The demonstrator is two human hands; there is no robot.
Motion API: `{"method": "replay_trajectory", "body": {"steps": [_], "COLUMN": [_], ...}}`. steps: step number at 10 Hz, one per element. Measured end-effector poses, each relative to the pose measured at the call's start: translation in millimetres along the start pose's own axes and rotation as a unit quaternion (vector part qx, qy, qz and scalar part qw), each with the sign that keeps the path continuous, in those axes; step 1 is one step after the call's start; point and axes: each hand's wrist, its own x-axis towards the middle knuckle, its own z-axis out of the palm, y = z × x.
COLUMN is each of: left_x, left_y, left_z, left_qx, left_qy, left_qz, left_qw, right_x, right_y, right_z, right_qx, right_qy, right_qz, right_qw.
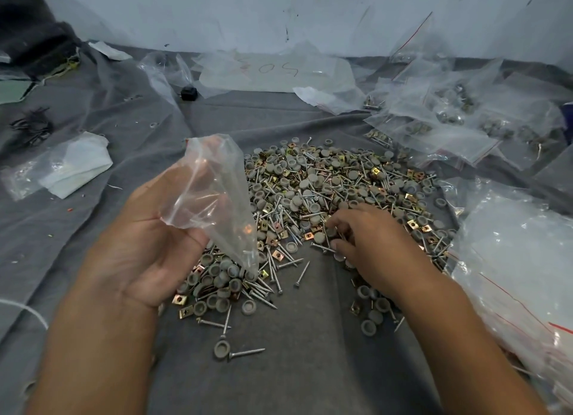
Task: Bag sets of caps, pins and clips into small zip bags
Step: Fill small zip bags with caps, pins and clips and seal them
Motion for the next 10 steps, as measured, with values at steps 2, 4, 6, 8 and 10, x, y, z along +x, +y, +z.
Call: {"method": "replay_trajectory", "body": {"steps": [2, 4, 6, 8, 10], "left_x": [-17, -15, -17, -17, -20], "left_y": [-7, -20, -19, -20, -23], "left_z": [33, 47, 49, 49, 52], "left_qx": [0.272, 0.543, 0.554, 0.561, 0.551], "left_qy": [0.029, 0.052, 0.041, 0.032, 0.022], "left_qz": [0.116, 0.221, 0.225, 0.231, 0.223], "left_qw": [0.955, 0.809, 0.800, 0.795, 0.804], "right_x": [2, -4, -4, -5, -10], "right_y": [-3, 0, 4, 5, 14], "right_z": [4, 1, -6, -6, -15], "right_qx": [-0.018, -0.035, -0.032, -0.022, 0.094], "right_qy": [-0.003, -0.062, -0.110, -0.094, -0.045], "right_qz": [-0.006, -0.026, -0.027, -0.042, -0.022], "right_qw": [1.000, 0.997, 0.993, 0.994, 0.994]}}
